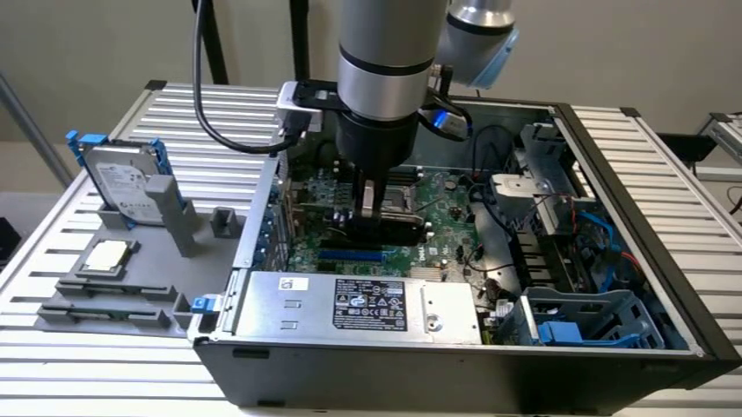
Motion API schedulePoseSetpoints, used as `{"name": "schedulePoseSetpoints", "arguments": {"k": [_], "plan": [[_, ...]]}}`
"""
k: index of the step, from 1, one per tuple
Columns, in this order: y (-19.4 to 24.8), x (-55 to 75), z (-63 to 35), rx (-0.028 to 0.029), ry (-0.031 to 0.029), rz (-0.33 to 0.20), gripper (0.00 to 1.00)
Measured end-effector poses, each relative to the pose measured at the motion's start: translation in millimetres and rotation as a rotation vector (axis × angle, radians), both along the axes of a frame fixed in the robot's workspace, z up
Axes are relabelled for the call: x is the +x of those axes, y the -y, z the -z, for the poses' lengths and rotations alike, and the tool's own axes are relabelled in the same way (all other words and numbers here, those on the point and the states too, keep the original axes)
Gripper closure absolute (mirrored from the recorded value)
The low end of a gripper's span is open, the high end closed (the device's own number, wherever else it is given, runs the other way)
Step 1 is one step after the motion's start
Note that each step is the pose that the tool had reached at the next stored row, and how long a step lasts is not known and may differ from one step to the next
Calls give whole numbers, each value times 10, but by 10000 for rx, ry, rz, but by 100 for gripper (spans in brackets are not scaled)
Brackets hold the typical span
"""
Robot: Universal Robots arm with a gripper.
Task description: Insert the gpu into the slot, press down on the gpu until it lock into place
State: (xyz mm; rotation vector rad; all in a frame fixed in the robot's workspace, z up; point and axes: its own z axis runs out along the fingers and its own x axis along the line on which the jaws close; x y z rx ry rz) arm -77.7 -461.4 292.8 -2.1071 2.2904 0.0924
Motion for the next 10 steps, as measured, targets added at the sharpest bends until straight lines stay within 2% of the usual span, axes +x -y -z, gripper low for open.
{"name": "schedulePoseSetpoints", "arguments": {"k": [4,5,10], "plan": [[-2,-1,28,-3,-211,1,74],[-2,0,35,-4,-236,2,74],[-4,1,53,-4,-252,1,74]]}}
